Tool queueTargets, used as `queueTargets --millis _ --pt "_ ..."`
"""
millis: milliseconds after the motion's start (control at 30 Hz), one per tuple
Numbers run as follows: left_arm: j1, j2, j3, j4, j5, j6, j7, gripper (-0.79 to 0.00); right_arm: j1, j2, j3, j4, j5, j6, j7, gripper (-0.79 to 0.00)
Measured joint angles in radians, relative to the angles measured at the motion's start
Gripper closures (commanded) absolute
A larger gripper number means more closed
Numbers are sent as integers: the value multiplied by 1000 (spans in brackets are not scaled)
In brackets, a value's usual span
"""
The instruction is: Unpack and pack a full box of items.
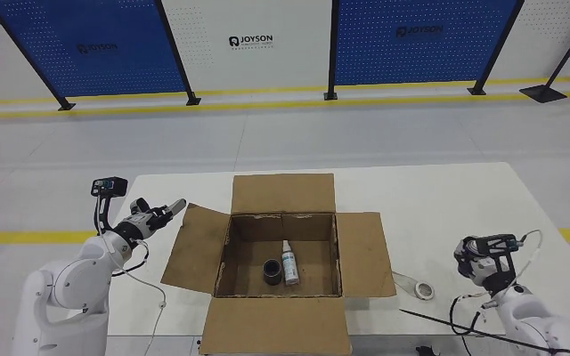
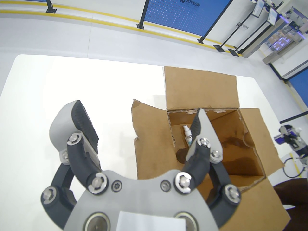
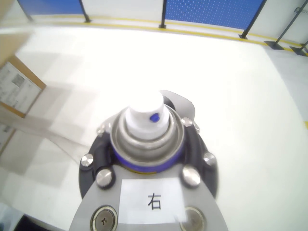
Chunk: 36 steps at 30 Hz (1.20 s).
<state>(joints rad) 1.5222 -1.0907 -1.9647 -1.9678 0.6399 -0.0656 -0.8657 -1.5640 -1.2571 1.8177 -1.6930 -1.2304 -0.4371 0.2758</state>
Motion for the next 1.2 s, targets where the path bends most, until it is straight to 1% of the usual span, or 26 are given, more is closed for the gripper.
queueTargets --millis 100,167,300,400,533,733,833,933,1000,1133,1200 --pt "0 0 0 0 0 0 0 -785 18 2 7 -89 72 -18 -1 0" --pt "0 0 0 0 0 0 0 -785 29 3 -4 -142 129 -40 22 0" --pt "0 0 0 0 0 0 0 -785 40 3 -63 -238 292 -86 124 0" --pt "0 0 0 0 0 0 0 -785 33 6 -132 -312 440 -139 234 0" --pt "0 0 0 0 0 0 0 -785 15 17 -229 -389 696 -228 408 0" --pt "0 0 0 0 0 0 0 -785 25 43 -319 -443 1050 -267 674 0" --pt "0 0 0 0 0 0 0 -785 42 55 -332 -438 1165 -263 761 0" --pt "0 0 0 0 0 0 0 -785 56 65 -333 -428 1230 -260 814 0" --pt "0 0 0 0 0 0 0 -785 61 71 -331 -421 1244 -260 833 0" --pt "0 0 0 0 0 0 0 -785 64 74 -327 -414 1245 -257 841 0" --pt "0 0 0 0 0 0 0 -785 65 74 -318 -412 1235 -247 827 0"
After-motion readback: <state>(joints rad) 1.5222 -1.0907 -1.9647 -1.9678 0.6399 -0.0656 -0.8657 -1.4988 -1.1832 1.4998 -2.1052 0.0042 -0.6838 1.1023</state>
